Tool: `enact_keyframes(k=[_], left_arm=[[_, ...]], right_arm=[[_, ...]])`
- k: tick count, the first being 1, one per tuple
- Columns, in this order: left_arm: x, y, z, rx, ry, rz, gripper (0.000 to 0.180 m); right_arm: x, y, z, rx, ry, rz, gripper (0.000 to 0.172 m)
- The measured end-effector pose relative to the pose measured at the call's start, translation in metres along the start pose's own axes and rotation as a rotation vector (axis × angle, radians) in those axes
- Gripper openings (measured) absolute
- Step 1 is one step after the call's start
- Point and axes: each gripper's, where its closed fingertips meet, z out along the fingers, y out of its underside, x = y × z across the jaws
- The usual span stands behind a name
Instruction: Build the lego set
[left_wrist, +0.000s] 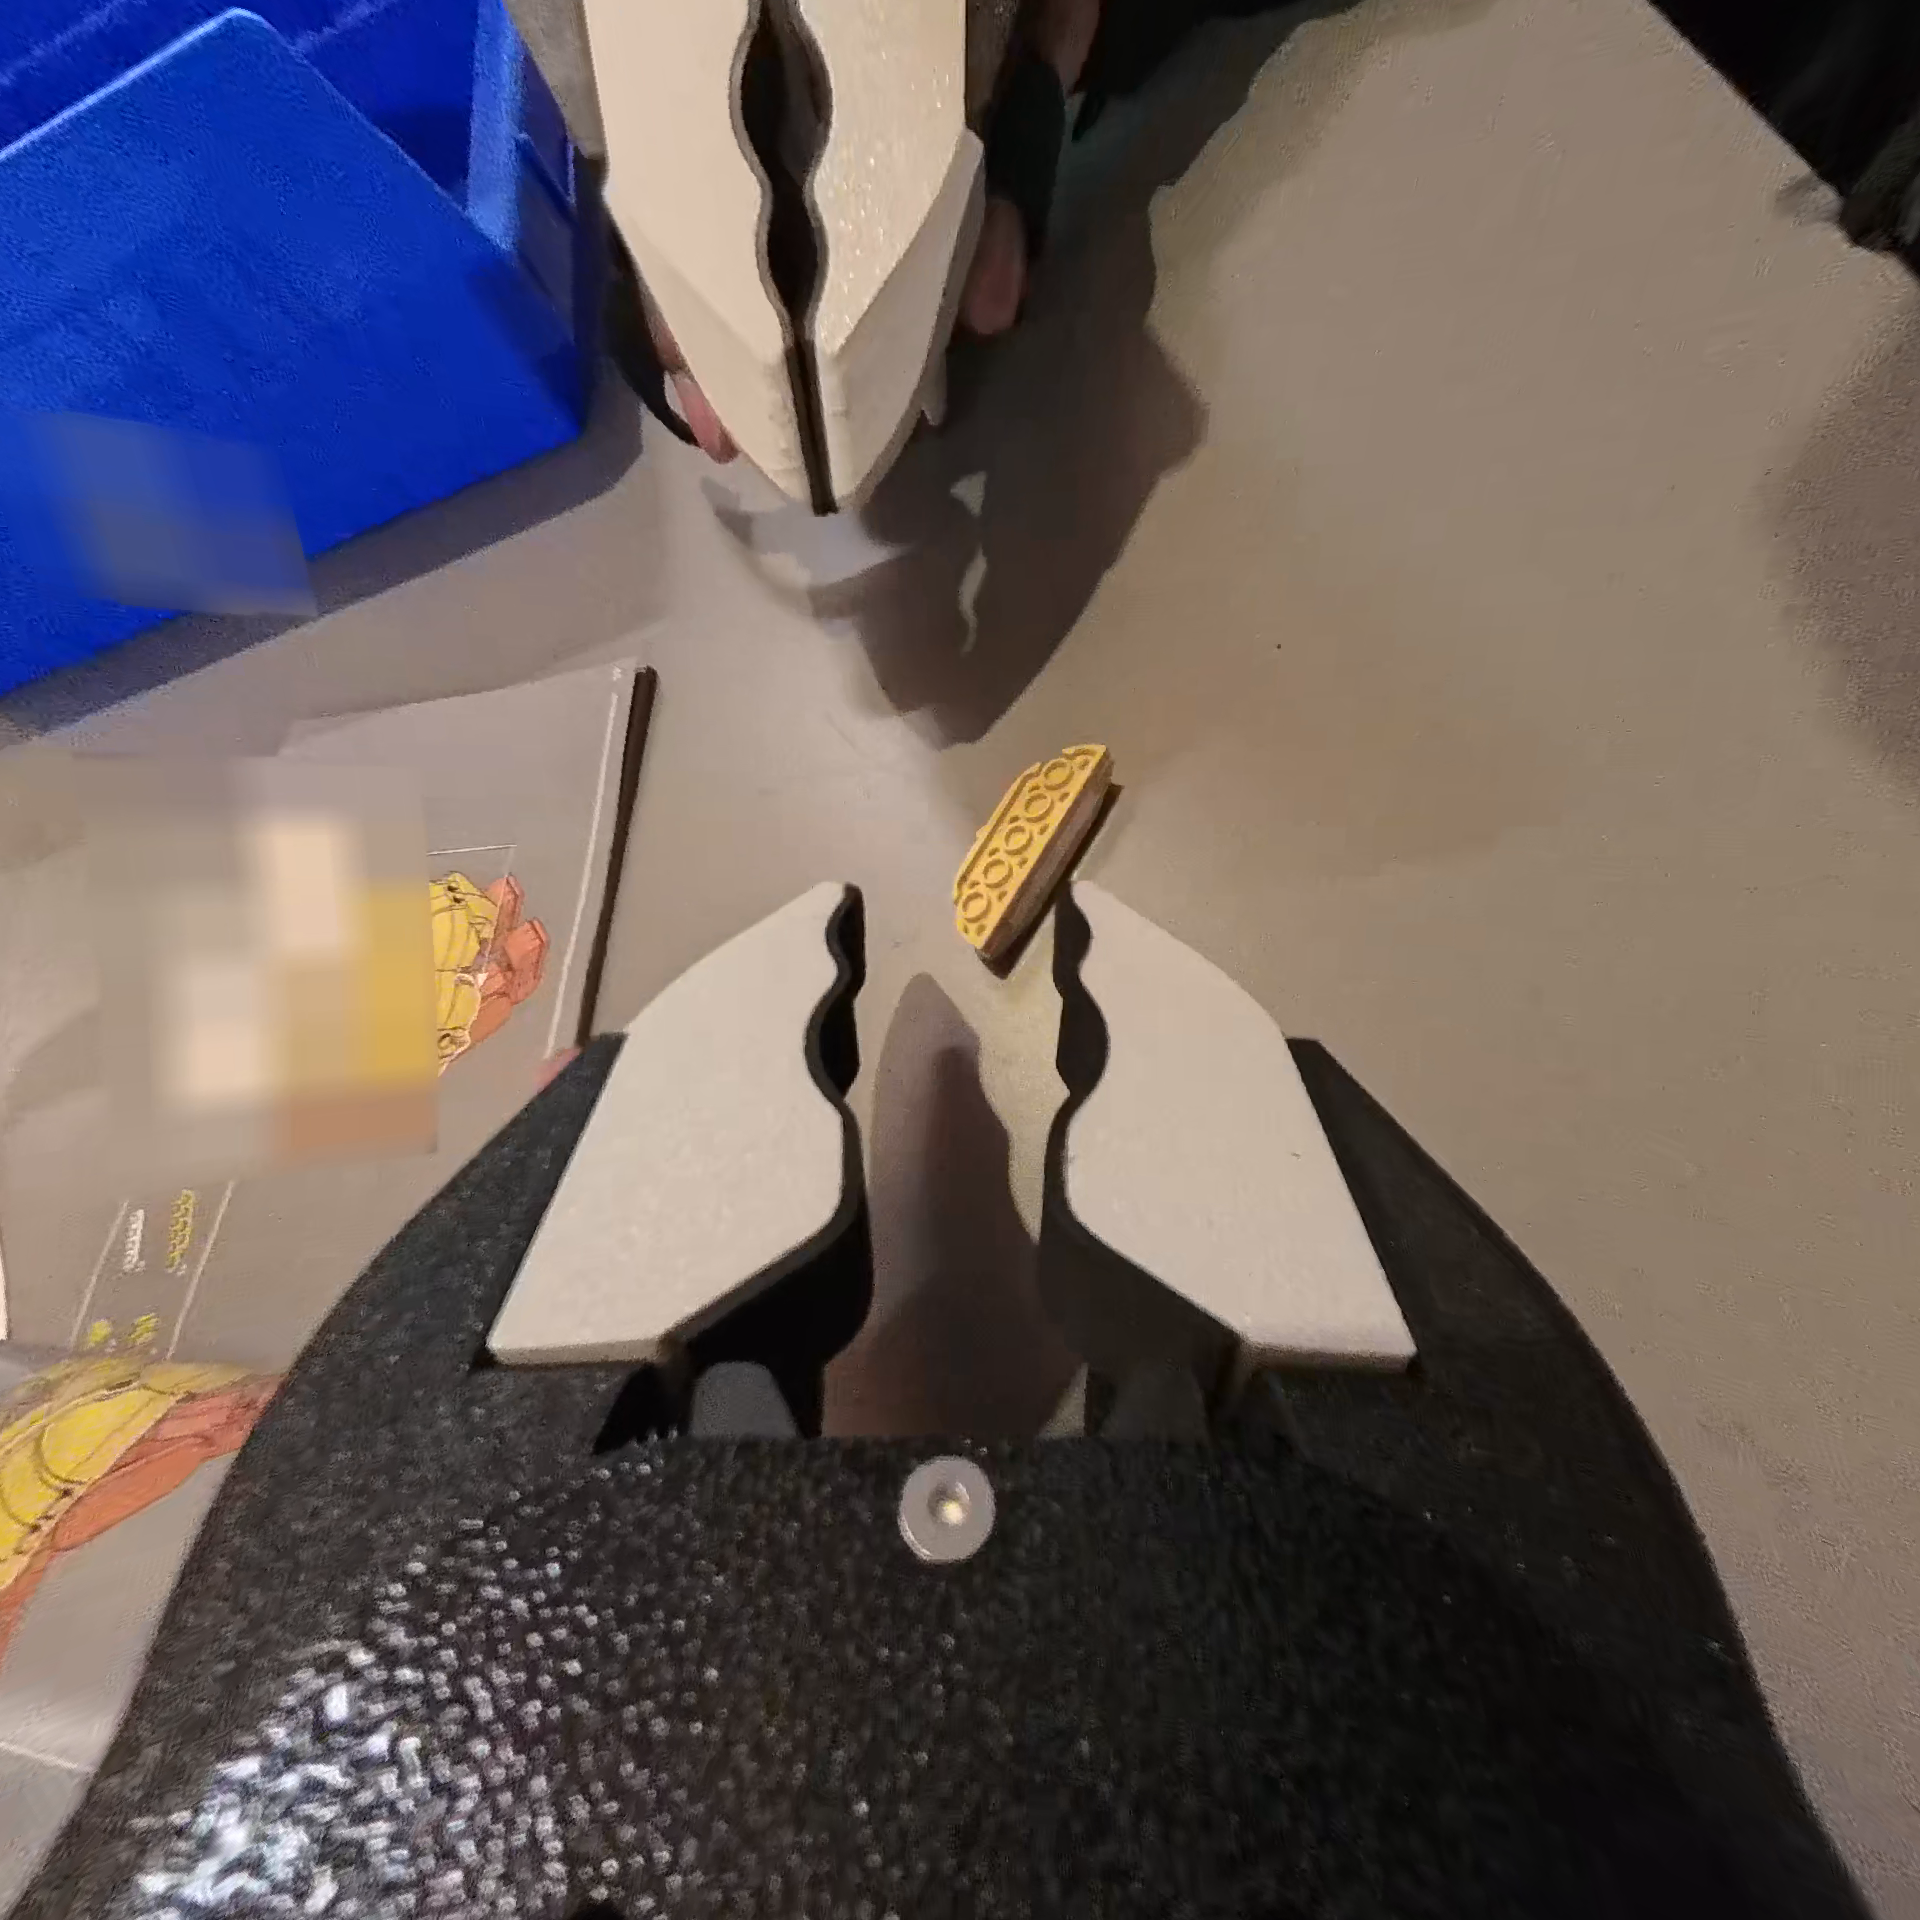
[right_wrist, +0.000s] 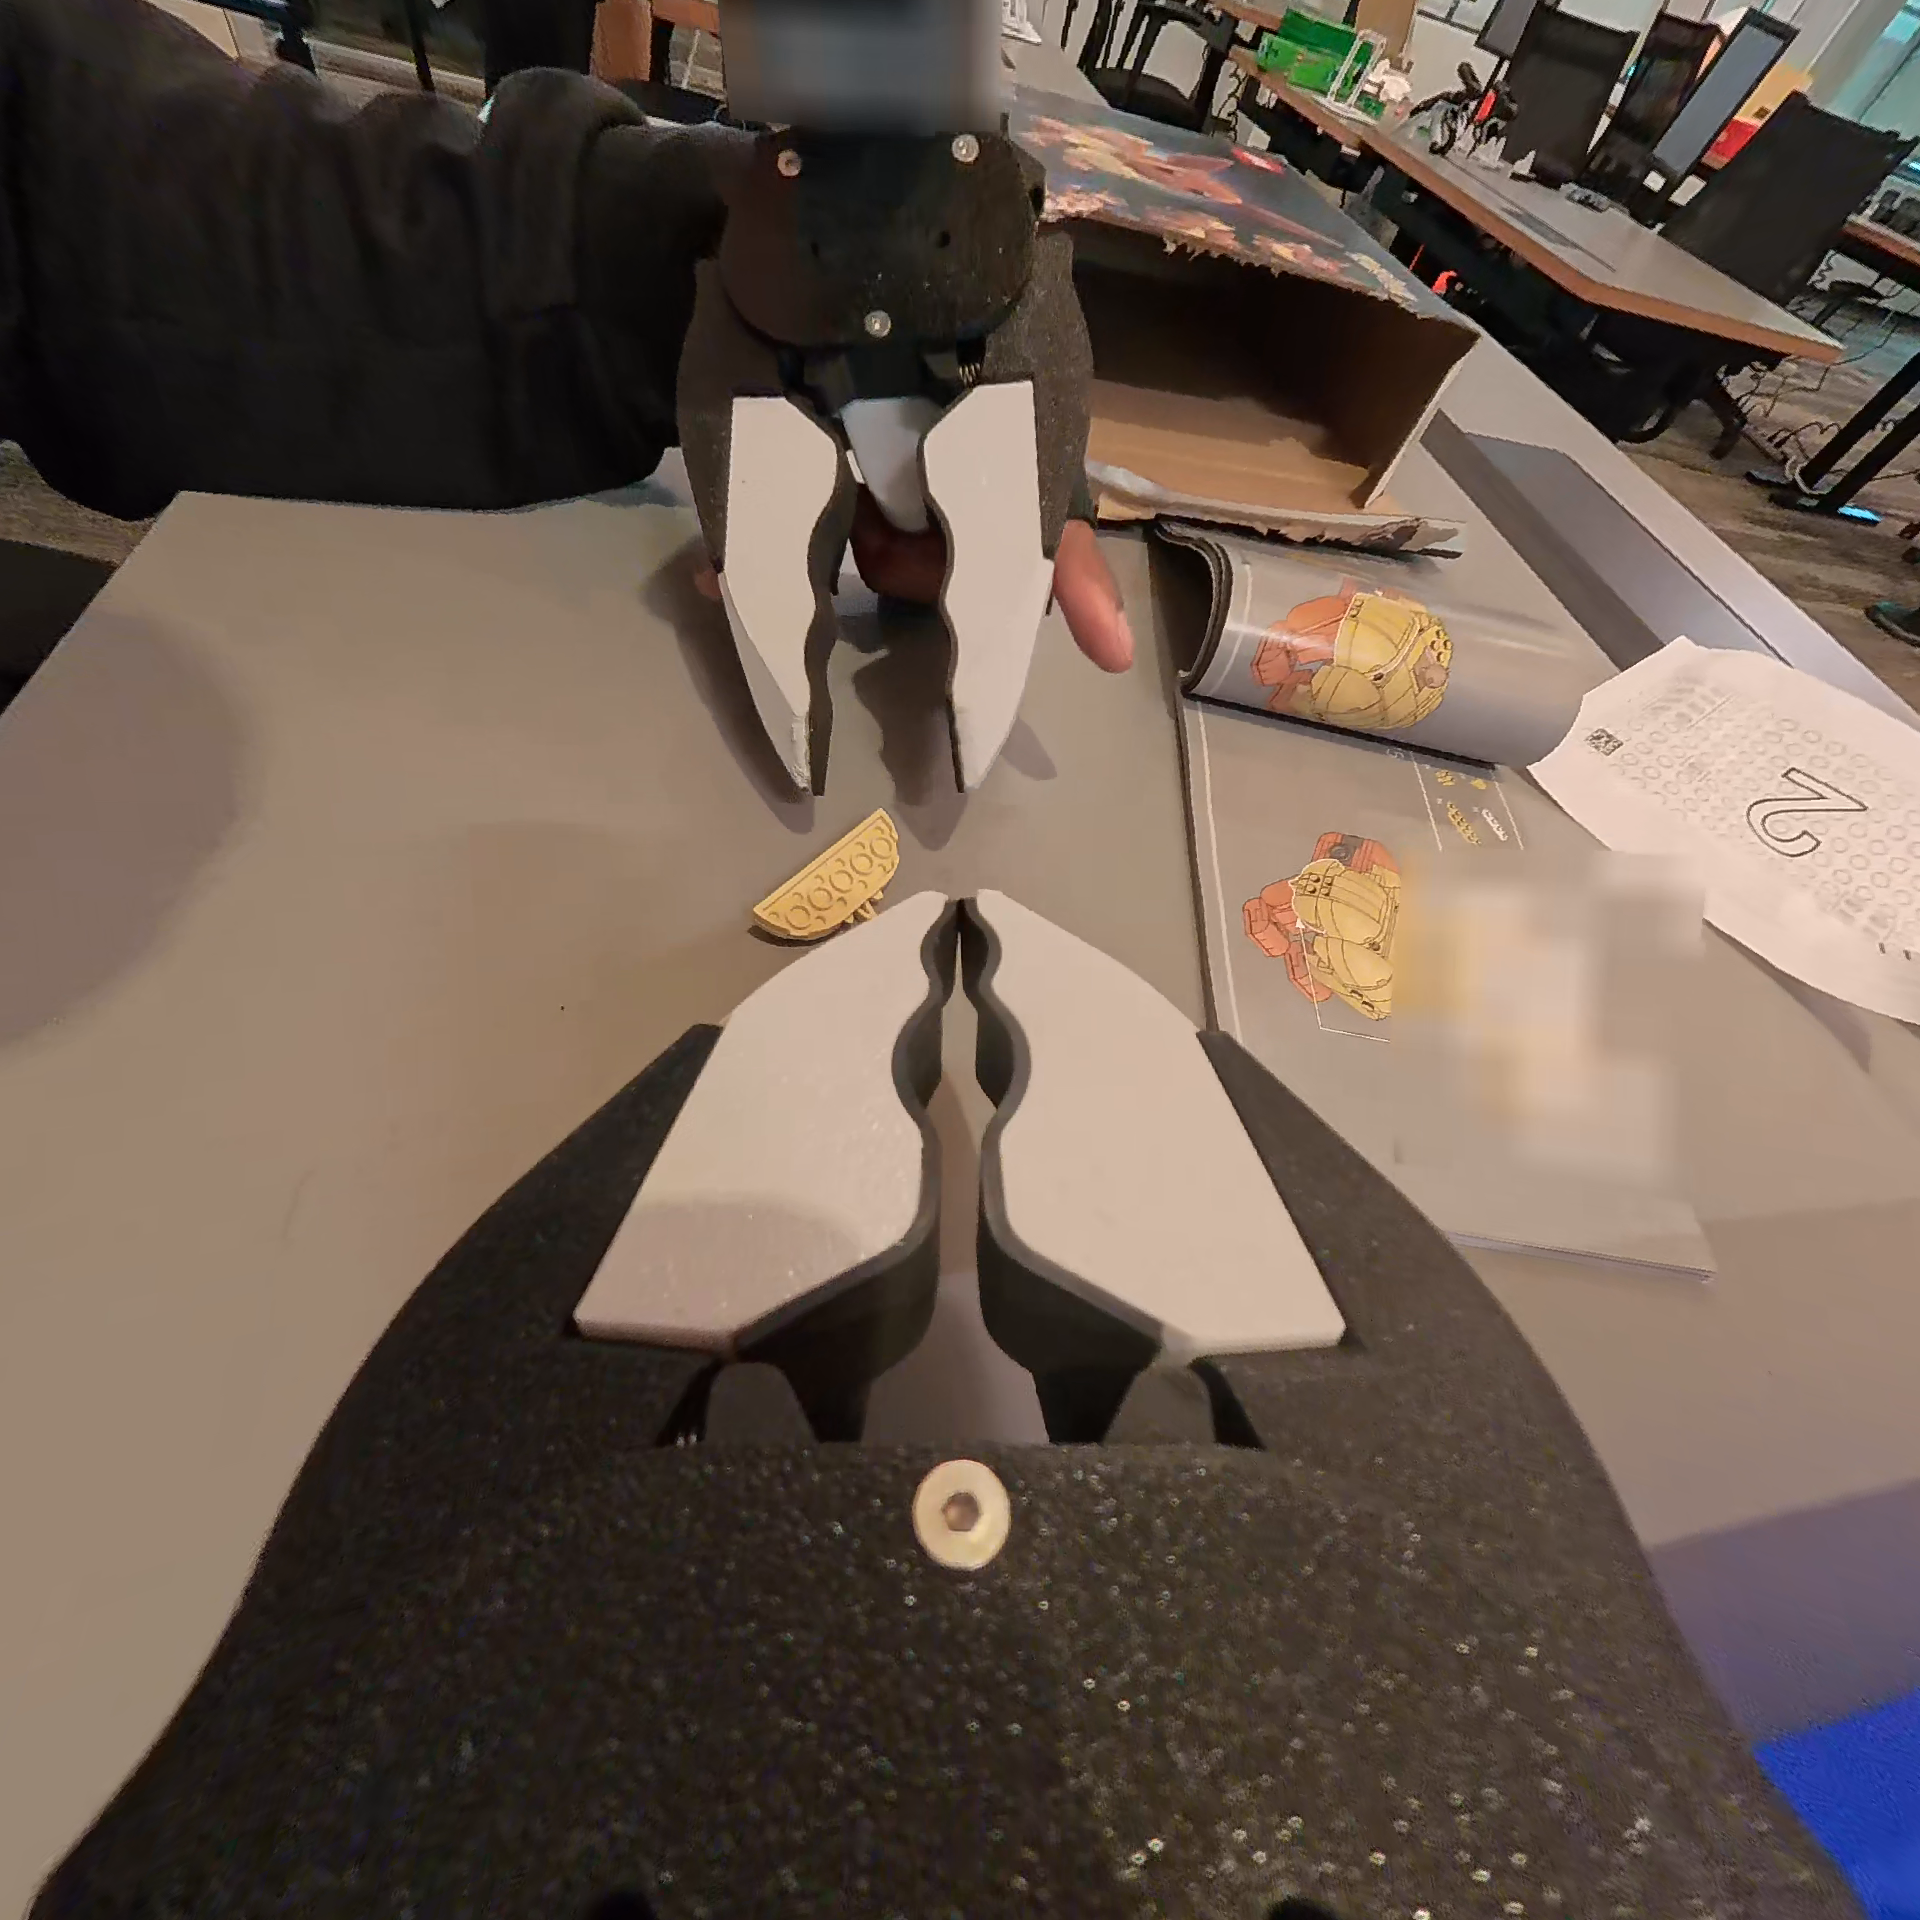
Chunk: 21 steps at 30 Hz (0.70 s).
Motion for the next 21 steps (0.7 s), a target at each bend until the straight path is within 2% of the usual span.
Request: enact_keyframes(k=[21], left_arm=[[0.0041,0.0042,-0.0043,-0.036,0.041,-0.012,0.037]], right_arm=[[-0.0014,0.0031,0.0026,-0.027,-0.024,0.012,0.0]])
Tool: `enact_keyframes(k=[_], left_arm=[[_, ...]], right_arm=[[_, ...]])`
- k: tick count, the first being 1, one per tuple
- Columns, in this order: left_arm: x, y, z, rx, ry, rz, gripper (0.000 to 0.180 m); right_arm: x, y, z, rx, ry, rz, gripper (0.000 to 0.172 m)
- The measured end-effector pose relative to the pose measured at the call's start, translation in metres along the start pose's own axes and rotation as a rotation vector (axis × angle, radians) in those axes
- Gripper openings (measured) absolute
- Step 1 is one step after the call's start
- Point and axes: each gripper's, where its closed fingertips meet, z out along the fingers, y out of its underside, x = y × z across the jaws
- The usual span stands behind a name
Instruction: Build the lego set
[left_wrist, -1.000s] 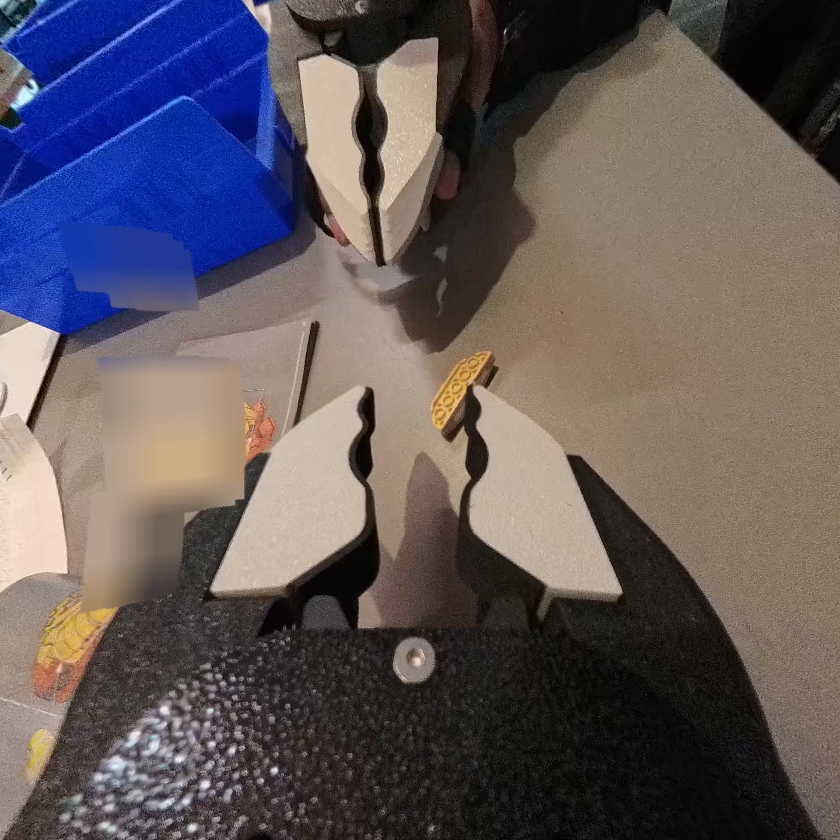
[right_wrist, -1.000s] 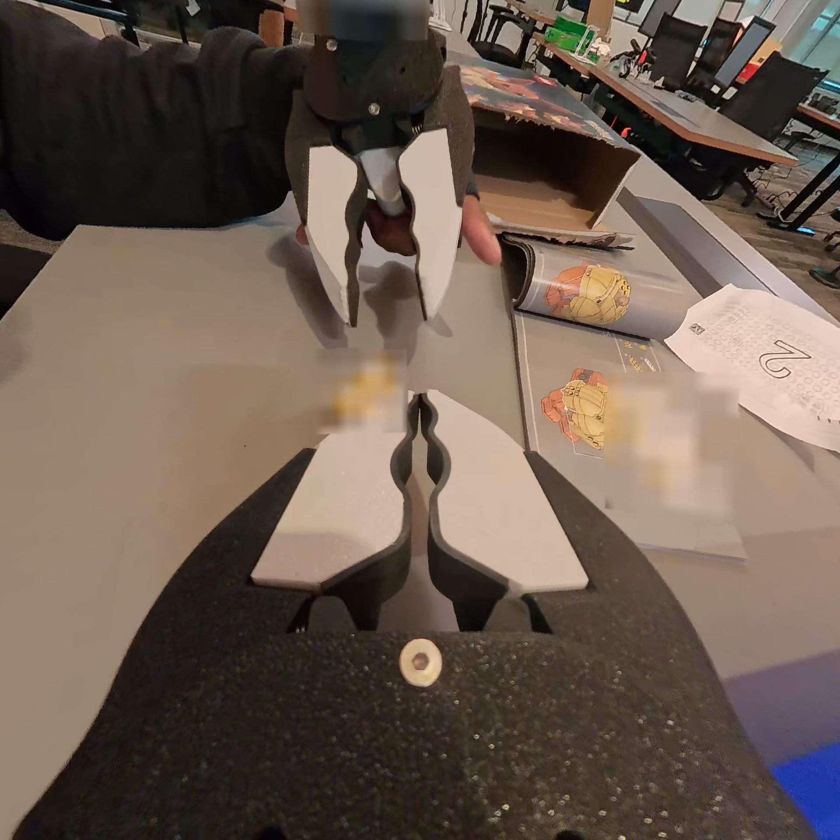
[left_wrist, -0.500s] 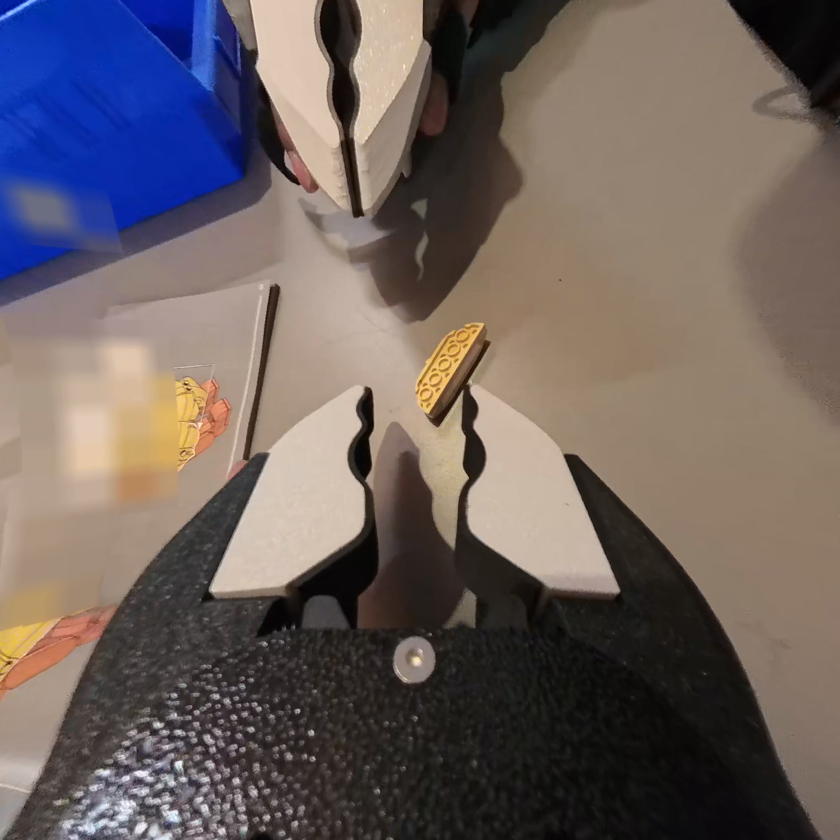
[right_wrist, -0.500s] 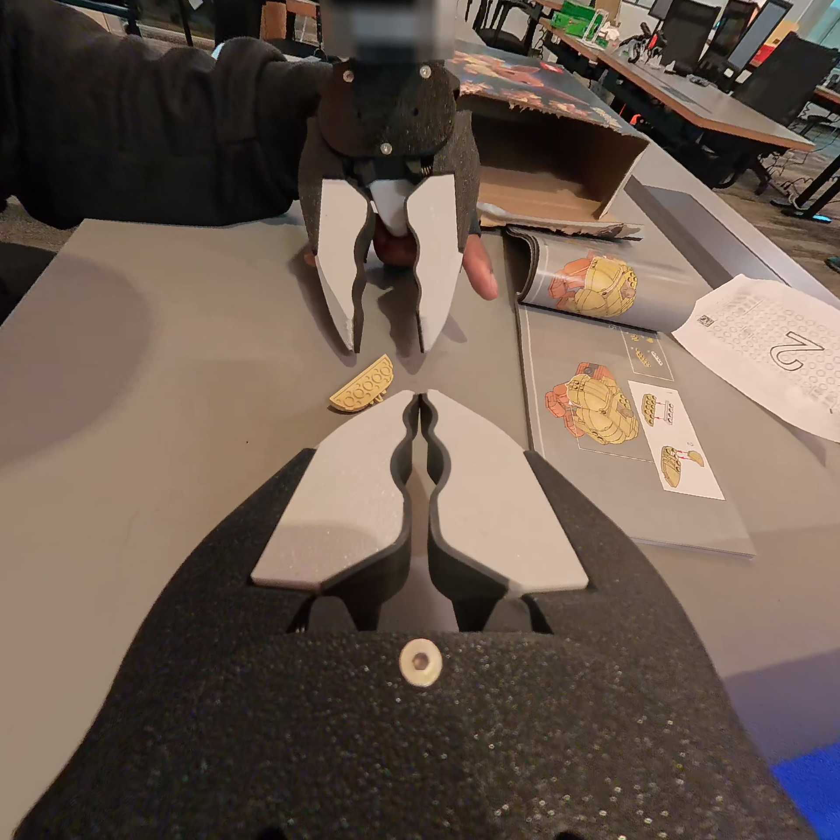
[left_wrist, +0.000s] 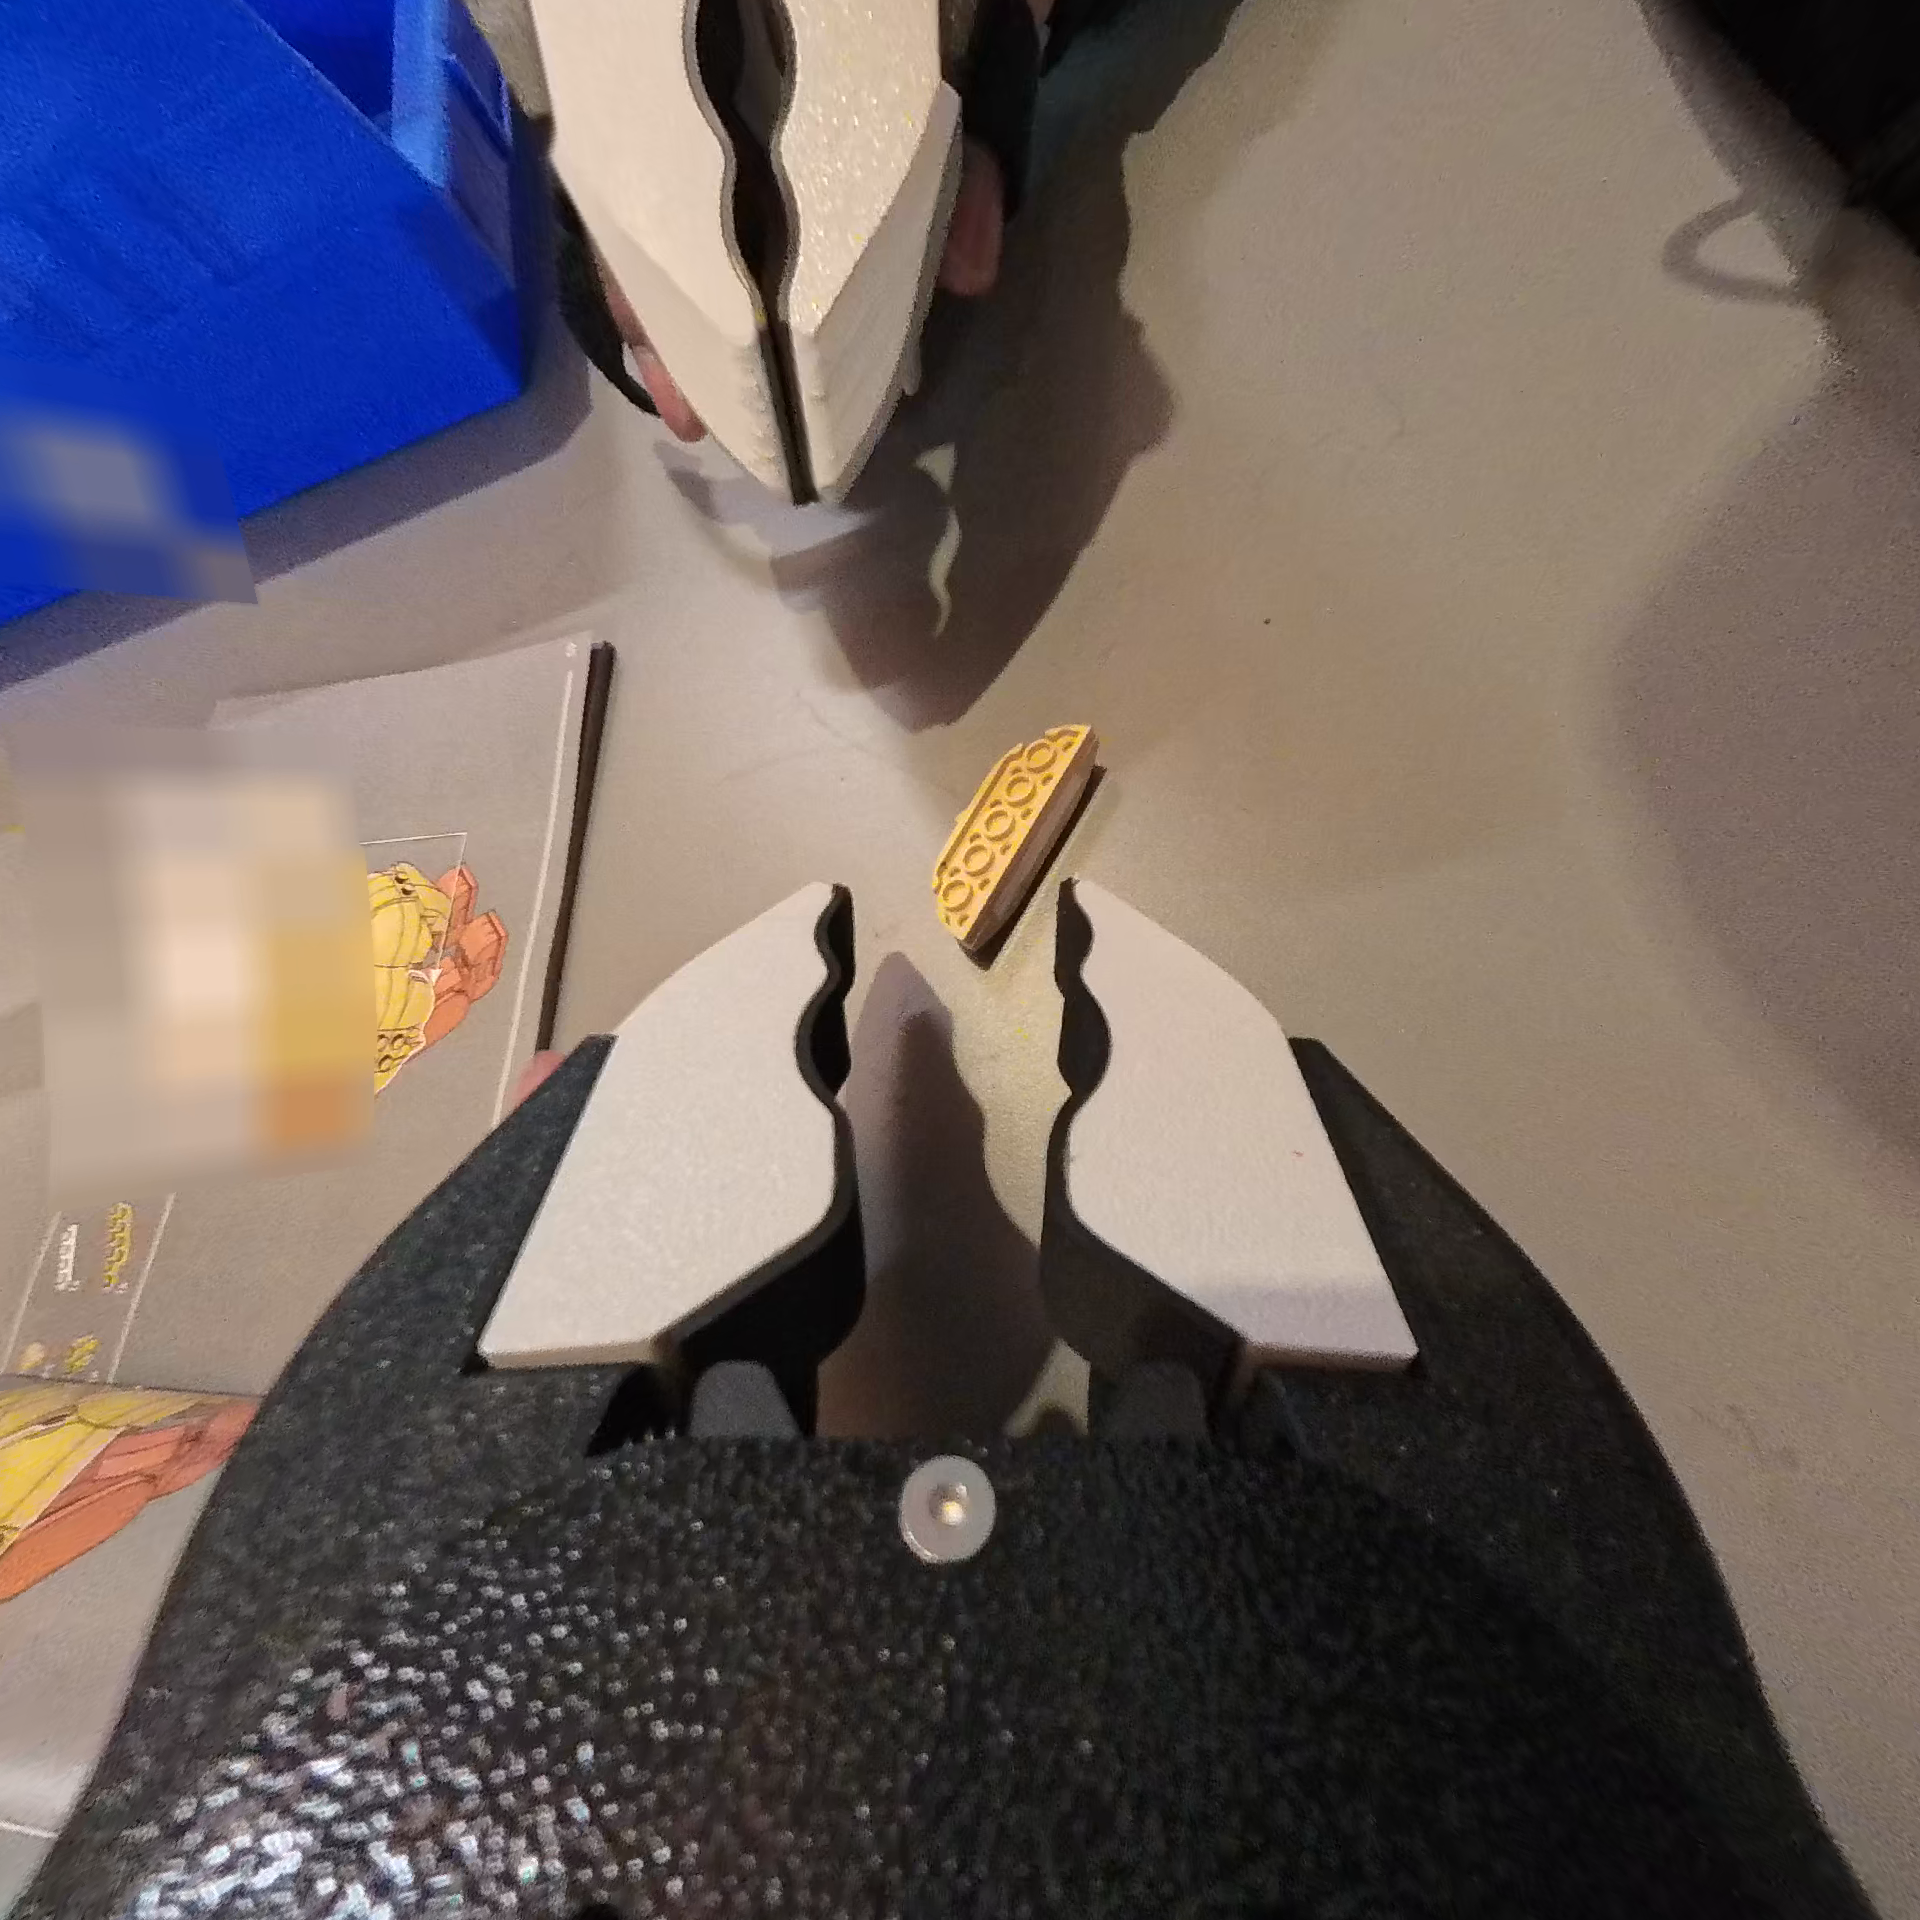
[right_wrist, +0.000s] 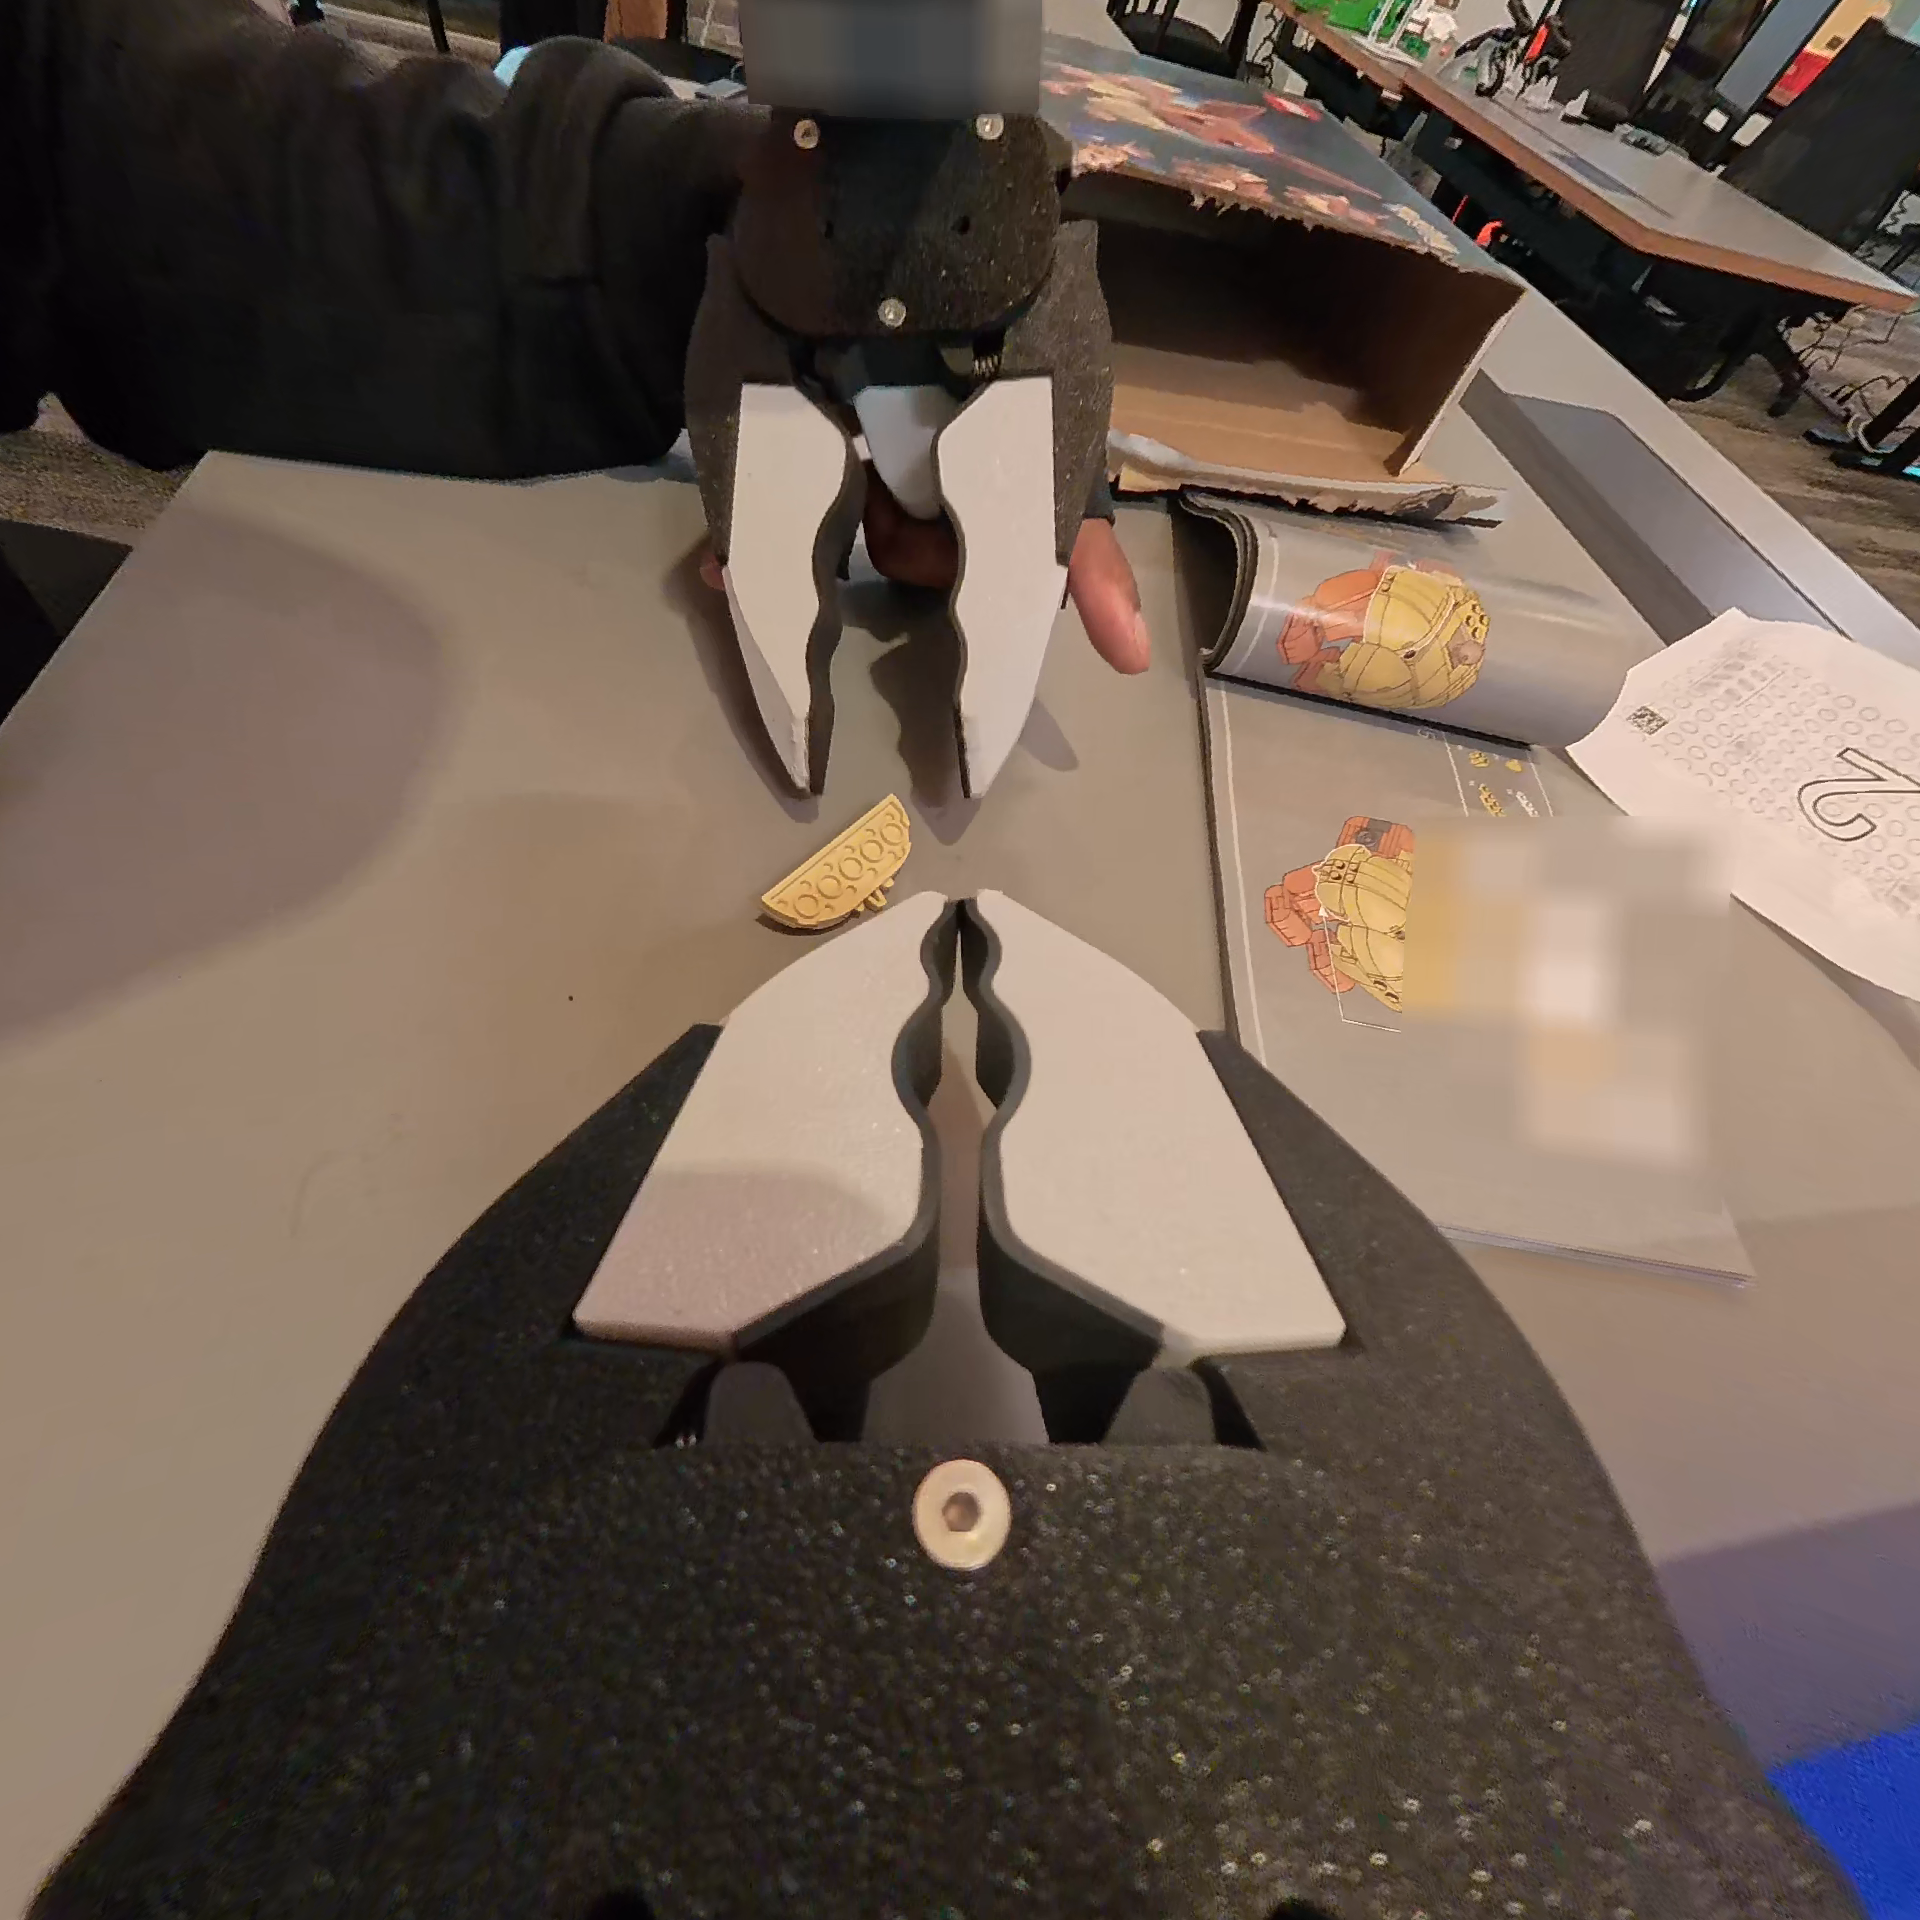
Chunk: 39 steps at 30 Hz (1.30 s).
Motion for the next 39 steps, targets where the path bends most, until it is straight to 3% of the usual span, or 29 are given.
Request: enact_keyframes(k=[12,39], left_arm=[[0.003,0.002,0.008,-0.033,0.117,0.07,0.035],[0.004,0.002,0.012,-0.06,0.125,0.032,0.037]], right_arm=[[-0.002,0.002,0.001,-0.015,-0.038,0.017,0.0],[-0.006,0.007,0.004,-0.056,-0.049,0.005,0.0]])
